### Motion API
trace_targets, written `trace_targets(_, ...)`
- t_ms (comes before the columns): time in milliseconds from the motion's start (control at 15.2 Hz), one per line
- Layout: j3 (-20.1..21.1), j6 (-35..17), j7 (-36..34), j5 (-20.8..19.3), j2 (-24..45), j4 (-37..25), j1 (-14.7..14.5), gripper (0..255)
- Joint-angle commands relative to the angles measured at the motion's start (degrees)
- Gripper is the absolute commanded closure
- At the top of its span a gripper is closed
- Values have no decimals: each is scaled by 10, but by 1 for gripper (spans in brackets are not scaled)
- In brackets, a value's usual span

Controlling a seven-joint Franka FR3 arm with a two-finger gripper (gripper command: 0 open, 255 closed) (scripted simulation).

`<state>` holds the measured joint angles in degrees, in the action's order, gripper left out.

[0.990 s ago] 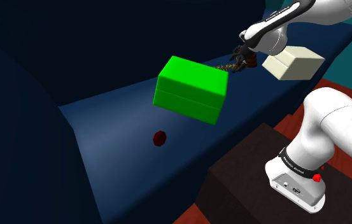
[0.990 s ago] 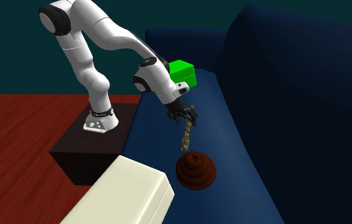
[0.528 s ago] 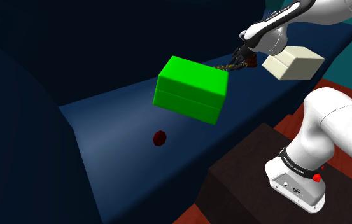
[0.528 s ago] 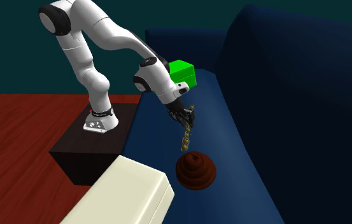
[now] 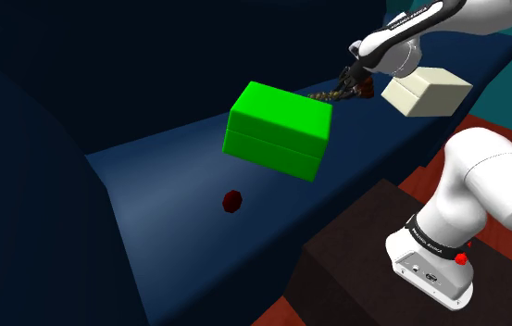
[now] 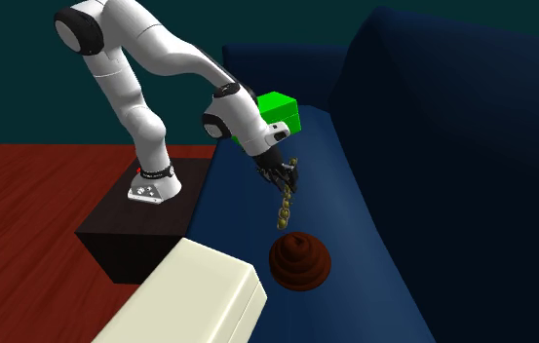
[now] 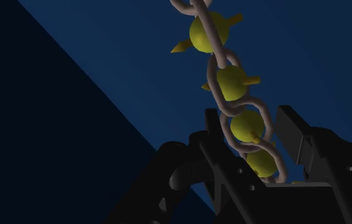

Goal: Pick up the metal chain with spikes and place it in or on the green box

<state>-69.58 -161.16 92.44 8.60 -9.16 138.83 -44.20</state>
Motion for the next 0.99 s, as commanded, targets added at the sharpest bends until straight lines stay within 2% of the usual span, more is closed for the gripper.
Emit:
trace_targets(0, 32, 14, -26, -32, -12, -5, 33, 255)
trace_targets(396, 99, 60, -83, -101, -48, -24, 100, 255)
trace_targets(924, 152, 125, -126, -149, -86, -56, 145, 255)
